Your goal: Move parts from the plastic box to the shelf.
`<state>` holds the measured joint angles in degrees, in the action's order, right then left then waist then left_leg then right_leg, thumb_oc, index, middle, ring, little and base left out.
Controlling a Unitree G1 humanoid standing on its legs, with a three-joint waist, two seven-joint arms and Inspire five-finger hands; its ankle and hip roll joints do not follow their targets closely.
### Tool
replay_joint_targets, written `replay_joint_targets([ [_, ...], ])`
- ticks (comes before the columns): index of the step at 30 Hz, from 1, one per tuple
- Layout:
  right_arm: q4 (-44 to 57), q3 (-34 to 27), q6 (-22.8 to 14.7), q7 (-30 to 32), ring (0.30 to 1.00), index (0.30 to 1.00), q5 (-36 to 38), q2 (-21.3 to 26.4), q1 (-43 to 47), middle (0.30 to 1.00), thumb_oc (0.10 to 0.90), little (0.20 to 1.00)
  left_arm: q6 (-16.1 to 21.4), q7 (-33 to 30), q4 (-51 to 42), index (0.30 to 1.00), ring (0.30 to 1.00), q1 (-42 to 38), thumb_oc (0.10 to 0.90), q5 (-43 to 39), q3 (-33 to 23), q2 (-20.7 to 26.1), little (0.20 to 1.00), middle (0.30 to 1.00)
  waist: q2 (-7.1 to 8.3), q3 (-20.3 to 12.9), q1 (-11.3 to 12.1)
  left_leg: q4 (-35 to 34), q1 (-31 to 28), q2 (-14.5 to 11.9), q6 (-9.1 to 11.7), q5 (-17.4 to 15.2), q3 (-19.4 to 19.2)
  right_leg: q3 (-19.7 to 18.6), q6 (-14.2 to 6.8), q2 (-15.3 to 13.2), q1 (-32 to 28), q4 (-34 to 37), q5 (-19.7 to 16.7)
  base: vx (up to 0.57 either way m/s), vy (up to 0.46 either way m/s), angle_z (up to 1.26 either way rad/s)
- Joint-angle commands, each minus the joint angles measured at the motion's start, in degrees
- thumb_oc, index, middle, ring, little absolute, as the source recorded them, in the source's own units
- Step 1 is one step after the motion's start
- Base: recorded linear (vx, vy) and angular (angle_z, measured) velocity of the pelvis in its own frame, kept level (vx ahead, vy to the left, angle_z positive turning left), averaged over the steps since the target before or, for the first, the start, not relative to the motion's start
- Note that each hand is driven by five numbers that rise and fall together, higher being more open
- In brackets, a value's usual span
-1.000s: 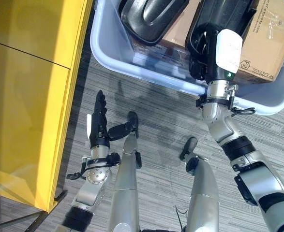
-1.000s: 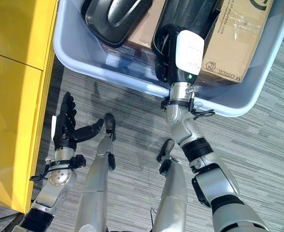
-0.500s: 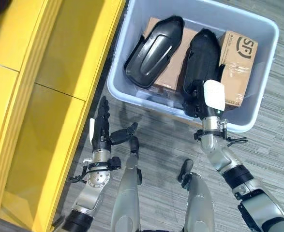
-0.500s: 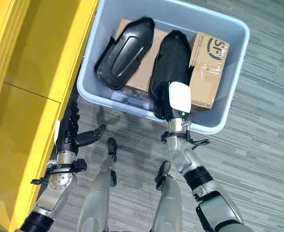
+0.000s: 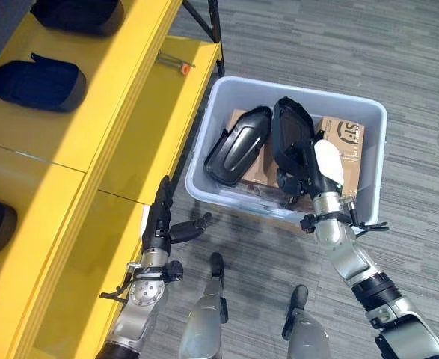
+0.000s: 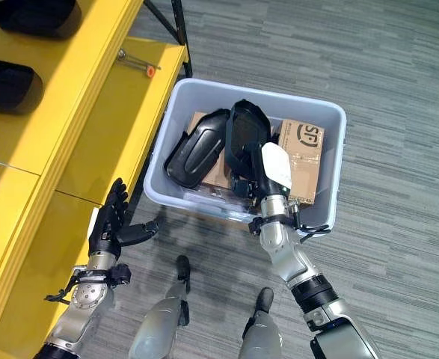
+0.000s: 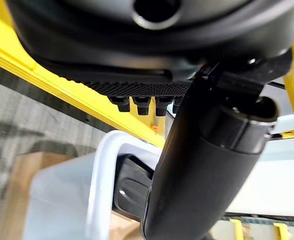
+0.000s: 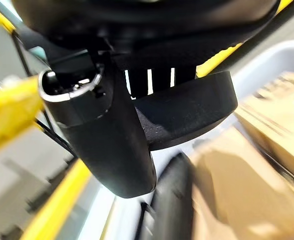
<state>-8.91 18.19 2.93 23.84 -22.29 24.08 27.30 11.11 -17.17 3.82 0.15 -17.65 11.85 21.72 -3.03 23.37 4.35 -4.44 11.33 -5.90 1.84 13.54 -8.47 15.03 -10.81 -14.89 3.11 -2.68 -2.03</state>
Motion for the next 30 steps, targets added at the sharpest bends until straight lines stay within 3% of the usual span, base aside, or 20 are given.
replay_joint_targets([
  [1,5.01,-3.04,-7.68,1.98,0.3,0.3,-0.71,-0.89,3.48,0.3,0.4,0.3,3.7,2.01,-3.22,1.0,1.0,0.6,0.9,0.8,-0.29,2.14,1.0,1.0,3.62,-12.33,-1.12,-0.18,-4.62,-1.33,1.82,-8.4,-1.17,-2.81,-0.57,-1.05,0.23,1.7,-0.92,0.07,0.008,-0.15],
  [7,14.7,-6.8,-10.7,-1.65,0.3,0.3,0.16,1.42,-1.5,0.3,0.4,0.3,2.65,4.54,-3.14,1.0,1.0,5.03,0.9,0.5,-2.63,0.45,1.0,1.0,3.7,-18.73,-3.23,-0.42,-10.65,-1.62,1.29,-10.89,-3.76,-6.93,-1.03,-0.92,-2.19,2.63,-0.68,0.08,-0.015,-0.35],
  [12,17.44,-9.0,-11.3,-3.07,0.3,0.3,0.61,3.08,-5.31,0.3,0.4,0.3,2.36,5.22,-3.46,1.0,1.0,6.76,0.9,0.96,-3.71,-0.15,1.0,1.0,3.51,-19.67,-3.77,-0.24,-12.6,-2.29,1.48,-11.36,-4.55,-8.06,-0.79,-0.37,-3.01,1.54,0.66,0.03,-0.045,-0.29],
  [20,18.94,-12.51,-11.97,-3.69,0.3,0.3,2.22,6.34,-9.08,0.3,0.4,0.3,1.61,5.9,-4.18,1.0,1.0,9.76,0.9,0.5,-6.54,-1.4,1.0,1.0,2.06,-19.03,-4.41,2.88,-13.61,-6.38,3.29,-10.16,-3.98,-8.74,2.02,3.48,-4.19,-2.47,5.6,-0.03,-0.136,-0.03],
  [24,19.31,-12.55,-12.97,-4.02,0.3,0.3,3.8,7.71,-9.77,0.3,0.4,0.3,1.14,6.01,-4.59,1.0,1.0,13.01,0.9,-0.13,-8.35,-3.25,1.0,1.0,0.45,-16.48,-3.61,4.51,-12.1,-10.39,5.27,-5.44,-1.91,-7.26,5.37,8.09,-4.25,-4.62,8.46,-0.12,-0.246,0.05],
  [26,19.35,-12.24,-13.23,-4.09,0.3,0.3,4.27,7.75,-9.49,0.3,0.4,0.3,1.12,5.83,-4.56,1.0,1.0,13.38,0.9,-0.34,-8.81,-3.63,1.0,1.0,0.08,-15.85,-3.35,4.21,-11.15,-10.97,5.83,-3.6,-1.24,-6.56,5.8,8.82,-3.92,-4.38,8.59,-0.18,-0.198,0.15],
  [27,19.8,-11.69,-13.57,-3.92,0.3,0.3,5.27,7.74,-8.81,0.3,0.4,0.3,1.01,5.49,-4.34,1.0,1.0,14.49,0.9,-1.33,-9.23,-4.59,1.0,1.0,-0.74,-14.21,-2.03,2.44,-8.91,-11.98,7.34,1.47,-0.33,-5.19,6.55,10.15,-3.01,-3.87,8.77,-0.17,-0.156,0.16],
  [28,19.7,-11.65,-13.61,-3.88,0.3,0.3,5.29,7.8,-8.71,0.3,0.4,0.3,0.97,5.49,-4.4,1.0,1.0,14.49,0.9,-1.34,-9.24,-4.63,1.0,1.0,-0.88,-14.34,-2.28,2.09,-8.71,-12.1,7.47,1.88,-0.01,-4.9,6.68,10.31,-2.87,-3.84,8.73,-0.26,-0.189,0.23],
  [30,20.01,-11.55,-13.81,-2.86,0.3,0.3,4.85,8.45,-7.69,0.3,0.4,0.3,1.01,5.26,-4.27,1.0,1.0,14.45,0.9,-1.58,-9.13,-4.96,1.0,1.0,-2.09,-12.71,-1.66,-0.47,-4.75,-12.14,8.59,6.08,0.62,-2.08,6.99,10.24,-1.04,-3.88,9.01,-0.29,-0.135,0.7],
])
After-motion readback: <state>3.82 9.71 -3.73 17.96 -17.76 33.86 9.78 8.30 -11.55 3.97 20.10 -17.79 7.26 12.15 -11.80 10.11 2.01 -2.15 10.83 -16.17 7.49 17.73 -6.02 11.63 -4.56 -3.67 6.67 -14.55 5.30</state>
